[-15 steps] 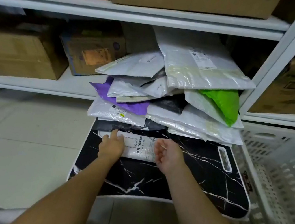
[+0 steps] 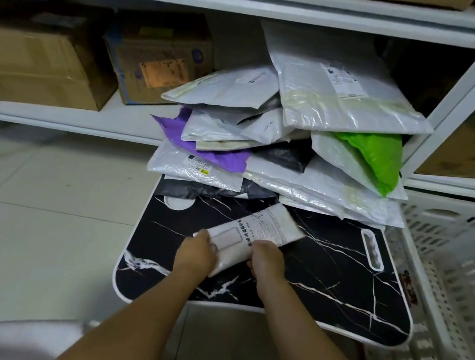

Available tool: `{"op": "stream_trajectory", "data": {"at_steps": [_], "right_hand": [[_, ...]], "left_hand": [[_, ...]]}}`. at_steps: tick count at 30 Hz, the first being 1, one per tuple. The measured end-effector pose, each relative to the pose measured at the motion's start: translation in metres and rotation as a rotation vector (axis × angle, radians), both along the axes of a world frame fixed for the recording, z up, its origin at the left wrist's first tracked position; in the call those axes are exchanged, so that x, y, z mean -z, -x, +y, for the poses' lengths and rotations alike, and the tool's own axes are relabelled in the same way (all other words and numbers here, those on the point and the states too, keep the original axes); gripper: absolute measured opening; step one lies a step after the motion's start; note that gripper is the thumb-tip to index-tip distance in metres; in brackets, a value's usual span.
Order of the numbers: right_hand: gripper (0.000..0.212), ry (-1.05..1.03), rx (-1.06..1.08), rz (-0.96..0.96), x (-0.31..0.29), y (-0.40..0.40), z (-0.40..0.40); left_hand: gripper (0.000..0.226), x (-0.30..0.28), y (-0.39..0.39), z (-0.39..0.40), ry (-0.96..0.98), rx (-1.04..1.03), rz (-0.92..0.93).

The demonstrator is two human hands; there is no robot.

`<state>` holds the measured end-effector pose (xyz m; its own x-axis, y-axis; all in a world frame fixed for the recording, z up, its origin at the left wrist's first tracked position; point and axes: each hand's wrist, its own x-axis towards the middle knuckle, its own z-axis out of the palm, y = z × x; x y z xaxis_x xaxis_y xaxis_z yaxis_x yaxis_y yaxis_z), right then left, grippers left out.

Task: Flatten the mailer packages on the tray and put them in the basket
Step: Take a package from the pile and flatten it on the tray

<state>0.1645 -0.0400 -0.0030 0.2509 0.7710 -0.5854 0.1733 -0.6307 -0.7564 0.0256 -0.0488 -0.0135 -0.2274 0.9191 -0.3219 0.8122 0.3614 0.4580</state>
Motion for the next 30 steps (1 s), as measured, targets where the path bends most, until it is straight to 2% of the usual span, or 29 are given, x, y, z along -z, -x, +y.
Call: {"op": "stream_trajectory", "data": {"at_steps": [5,7,10,12,15,20,25,28,30], "right_hand": [[0.024,-0.057,-0.148,-0.262,-0.004,-0.004,-0.027],[0.027,-0.111,-0.193,-0.431,-0.003,-0.008,-0.040],[0.030,-0.254,-0.248,-0.760,0.006,-0.014,-0.060],[0.037,-0.419,-0.371,-0.936,0.020,-0.016,-0.077],[0.050,-0.562,-0.562,-0.971,0.039,-0.014,-0.094],[0.058,-0.522,-0.749,-0.957,0.057,-0.017,-0.104],[0.064,-0.526,-0.827,-1.056,0.064,-0.026,-0.098],[0.054,-0.607,-0.775,-1.080,0.061,-0.019,-0.091],[0.034,-0.676,-0.729,-1.061,0.055,-0.013,-0.077]], "left_hand": [[0.023,-0.014,-0.026,-0.034,0.146,0.131,0.021],[0.024,-0.015,-0.029,-0.042,0.122,0.170,0.073],[0.023,-0.009,-0.026,-0.050,-0.207,0.239,0.258],[0.034,0.002,-0.021,-0.054,-0.387,0.354,0.359],[0.058,0.020,-0.018,-0.063,-0.454,0.542,0.462],[0.062,0.035,-0.018,-0.078,-0.306,0.688,0.435],[0.061,0.044,-0.015,-0.078,-0.264,0.687,0.386],[0.057,0.039,-0.017,-0.076,-0.278,0.629,0.352],[0.051,0.033,-0.023,-0.066,-0.273,0.580,0.275]]}}
